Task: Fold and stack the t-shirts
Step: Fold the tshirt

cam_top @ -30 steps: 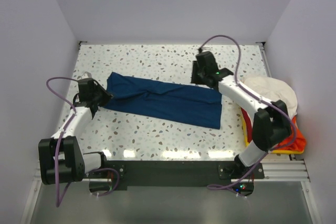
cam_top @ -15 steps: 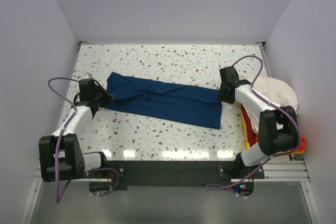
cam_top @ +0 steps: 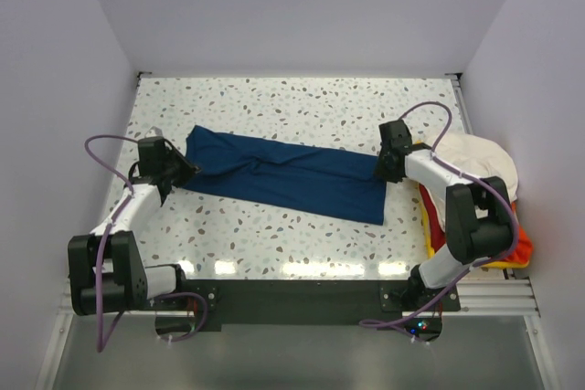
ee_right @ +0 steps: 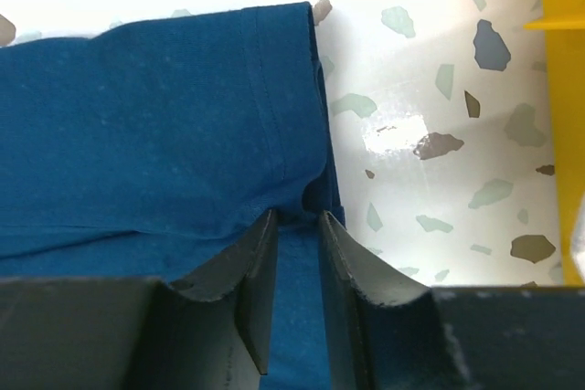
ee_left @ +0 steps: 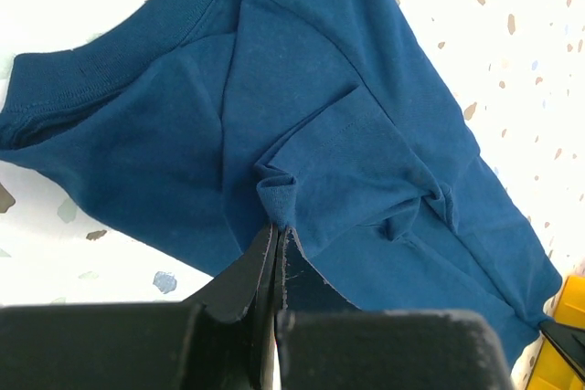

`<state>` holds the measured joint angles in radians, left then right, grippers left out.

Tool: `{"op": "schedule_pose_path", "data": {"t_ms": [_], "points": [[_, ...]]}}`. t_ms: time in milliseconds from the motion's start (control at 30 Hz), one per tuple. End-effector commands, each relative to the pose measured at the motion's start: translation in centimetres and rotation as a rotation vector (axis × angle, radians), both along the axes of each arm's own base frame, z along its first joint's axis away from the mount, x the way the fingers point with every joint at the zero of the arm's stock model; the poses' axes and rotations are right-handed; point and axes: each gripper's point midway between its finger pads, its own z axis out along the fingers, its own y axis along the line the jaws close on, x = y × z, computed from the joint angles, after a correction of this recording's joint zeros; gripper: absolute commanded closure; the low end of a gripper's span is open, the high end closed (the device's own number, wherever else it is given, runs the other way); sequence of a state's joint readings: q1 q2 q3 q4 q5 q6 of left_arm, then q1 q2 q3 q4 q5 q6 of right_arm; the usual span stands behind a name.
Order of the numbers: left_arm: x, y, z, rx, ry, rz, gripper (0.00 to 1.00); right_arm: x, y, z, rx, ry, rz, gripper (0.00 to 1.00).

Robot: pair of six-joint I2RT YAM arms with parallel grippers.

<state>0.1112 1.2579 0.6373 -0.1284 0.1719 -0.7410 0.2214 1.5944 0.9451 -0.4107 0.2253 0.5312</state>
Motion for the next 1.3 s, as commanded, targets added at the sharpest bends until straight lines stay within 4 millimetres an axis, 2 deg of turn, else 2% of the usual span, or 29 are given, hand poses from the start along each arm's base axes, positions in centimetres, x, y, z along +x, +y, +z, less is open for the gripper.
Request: {"op": "schedule_pose_path", "data": {"t_ms": [0, 167, 200, 333, 467, 567, 900, 1100, 1233, 1267], "points": [[1.1, 0.2, 1.2, -0.004, -0.049, -0.003, 1.00, 1.0, 0.2, 0.4, 0.020, -0.053, -0.021, 0.73], [1.0, 0.2, 1.0, -0.005, -0.046, -0.002, 1.00, 1.1, 0.1, 0.3, 0.006, -0.052, -0.017, 0.91], [1.0, 0.2, 1.1, -0.005, -0.046, -0.002, 1.00, 1.0, -0.2, 0.4, -0.005, -0.049, -0.021, 1.00], [1.0, 0.3, 1.0, -0.001, -0.041, 0.001, 1.00, 0.4, -1.4, 1.8, -0.062, -0.051, -0.038, 1.00], [1.0, 0.4, 1.0, 0.006, -0.042, 0.007, 1.00, 0.0, -2.4, 4.0, -0.106, -0.082, -0.044, 1.00], [1.1, 0.5, 1.1, 0.008, -0.043, 0.009, 1.00, -0.3, -2.8, 4.4, -0.125, -0.086, -0.047, 1.00], [1.1, 0.7, 0.7, 0.017, -0.030, 0.018, 1.00, -1.3, -3.9, 2.3, -0.148, -0.032, -0.065, 1.00], [0.8, 0.8, 0.2, 0.024, -0.014, 0.016, 1.00, -1.8, -3.8, 1.0, -0.130, 0.000, -0.069, 1.00], [0.4, 0.8, -0.3, 0.028, 0.000, 0.012, 1.00, -2.1, -3.1, 0.7, -0.092, -0.002, -0.062, 0.89], [0.3, 0.8, -0.4, 0.028, 0.005, 0.014, 1.00, -2.0, -2.9, 1.5, -0.078, -0.027, -0.057, 0.80]]}}
